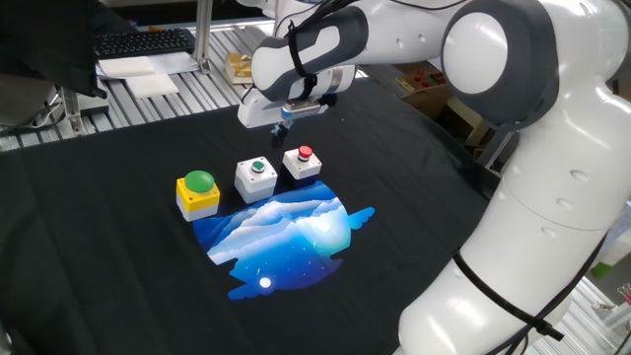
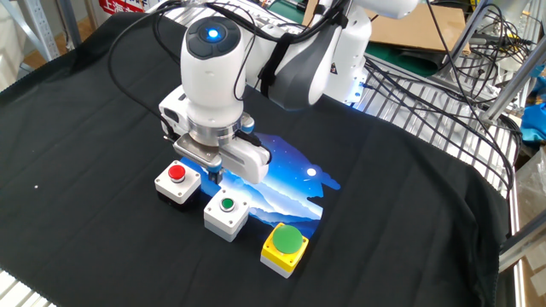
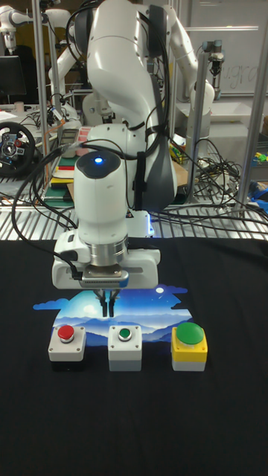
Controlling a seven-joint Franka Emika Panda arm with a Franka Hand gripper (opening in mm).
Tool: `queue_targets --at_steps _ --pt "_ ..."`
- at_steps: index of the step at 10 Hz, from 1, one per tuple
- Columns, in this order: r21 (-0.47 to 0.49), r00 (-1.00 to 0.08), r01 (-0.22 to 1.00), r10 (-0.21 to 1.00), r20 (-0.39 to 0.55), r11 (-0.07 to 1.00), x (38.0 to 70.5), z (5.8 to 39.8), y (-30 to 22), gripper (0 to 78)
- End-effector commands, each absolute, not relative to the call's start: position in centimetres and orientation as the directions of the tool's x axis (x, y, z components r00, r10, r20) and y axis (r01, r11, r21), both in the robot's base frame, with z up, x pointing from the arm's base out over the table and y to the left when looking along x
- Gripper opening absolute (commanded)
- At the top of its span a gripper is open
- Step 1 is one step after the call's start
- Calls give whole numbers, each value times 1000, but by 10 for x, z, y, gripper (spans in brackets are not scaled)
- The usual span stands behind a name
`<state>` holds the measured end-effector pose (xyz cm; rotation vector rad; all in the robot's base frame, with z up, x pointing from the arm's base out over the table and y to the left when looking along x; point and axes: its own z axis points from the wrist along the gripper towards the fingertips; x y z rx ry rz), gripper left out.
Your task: Press three buttons from left to right in sequence
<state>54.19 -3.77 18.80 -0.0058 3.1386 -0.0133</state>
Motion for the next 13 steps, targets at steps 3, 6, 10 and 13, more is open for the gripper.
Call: queue_targets --at_steps 3,6,10,13 --pt "-5 -1000 -9 -9 2 1000 545 191 -40 774" --pt "-5 -1000 -9 -9 2 1000 545 191 -40 774" --pt "-5 -1000 -9 -9 2 1000 545 191 -40 774" --pt "42 -994 112 112 12 993 553 178 -46 774"
